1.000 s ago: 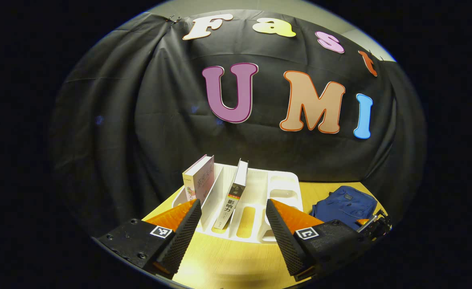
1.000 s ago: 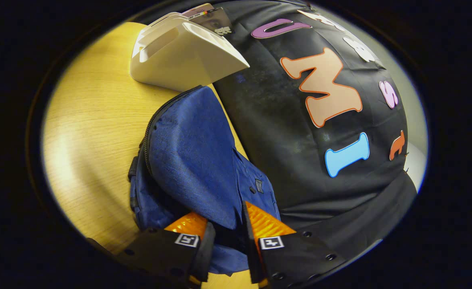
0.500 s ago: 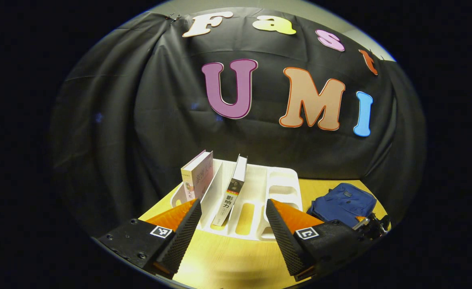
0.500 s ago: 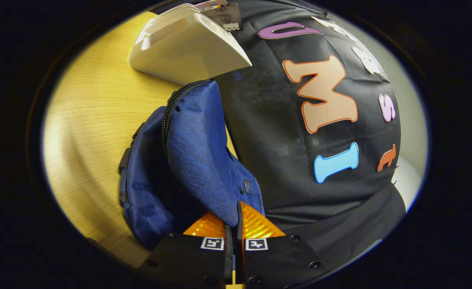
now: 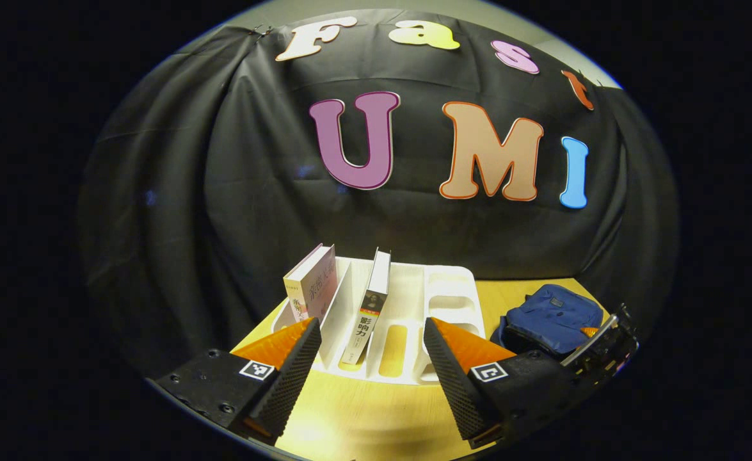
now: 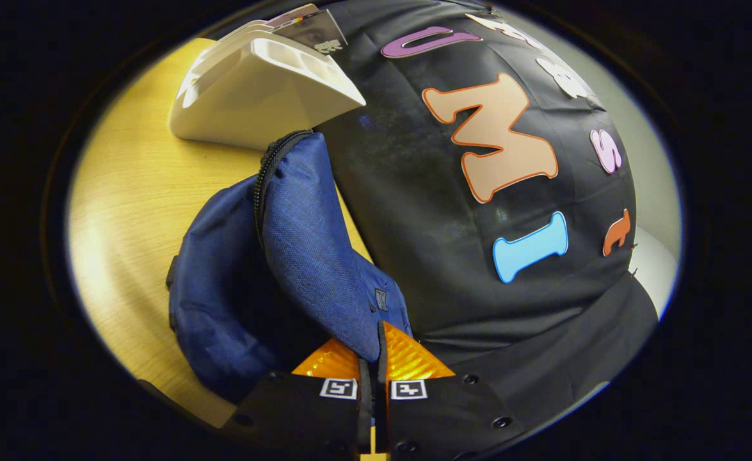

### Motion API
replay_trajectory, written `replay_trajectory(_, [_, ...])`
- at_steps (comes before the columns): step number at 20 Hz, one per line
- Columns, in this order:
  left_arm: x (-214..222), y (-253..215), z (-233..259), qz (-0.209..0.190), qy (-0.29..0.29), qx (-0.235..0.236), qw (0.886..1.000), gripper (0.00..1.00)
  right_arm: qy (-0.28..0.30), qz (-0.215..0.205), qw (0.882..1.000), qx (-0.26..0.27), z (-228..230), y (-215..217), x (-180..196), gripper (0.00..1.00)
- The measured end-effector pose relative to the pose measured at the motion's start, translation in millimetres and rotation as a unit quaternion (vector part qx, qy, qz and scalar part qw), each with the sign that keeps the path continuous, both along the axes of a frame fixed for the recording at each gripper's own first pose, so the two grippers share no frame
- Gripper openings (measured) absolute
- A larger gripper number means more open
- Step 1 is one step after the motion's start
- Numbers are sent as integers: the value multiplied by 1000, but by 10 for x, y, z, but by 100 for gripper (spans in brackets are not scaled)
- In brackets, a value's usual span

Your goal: Open the schoolbag, grab two books from the bookshelf and put them into the schoolbag.

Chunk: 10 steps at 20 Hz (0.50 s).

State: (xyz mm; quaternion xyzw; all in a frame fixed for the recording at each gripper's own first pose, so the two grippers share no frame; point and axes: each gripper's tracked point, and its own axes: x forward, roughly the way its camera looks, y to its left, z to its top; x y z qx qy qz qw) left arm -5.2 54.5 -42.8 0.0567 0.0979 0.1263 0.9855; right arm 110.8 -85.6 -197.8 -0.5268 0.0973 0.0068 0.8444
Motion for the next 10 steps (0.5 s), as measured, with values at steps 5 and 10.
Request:
replay_trajectory(5, [270,-18,106,-22,18,-5,1000,95,-7,-4,1000,10,119,-56,57,3])
replay_trajectory(10, [624,37,241,-45,44,23,998,95,-12,-7,1000,19,228,-105,94,3])
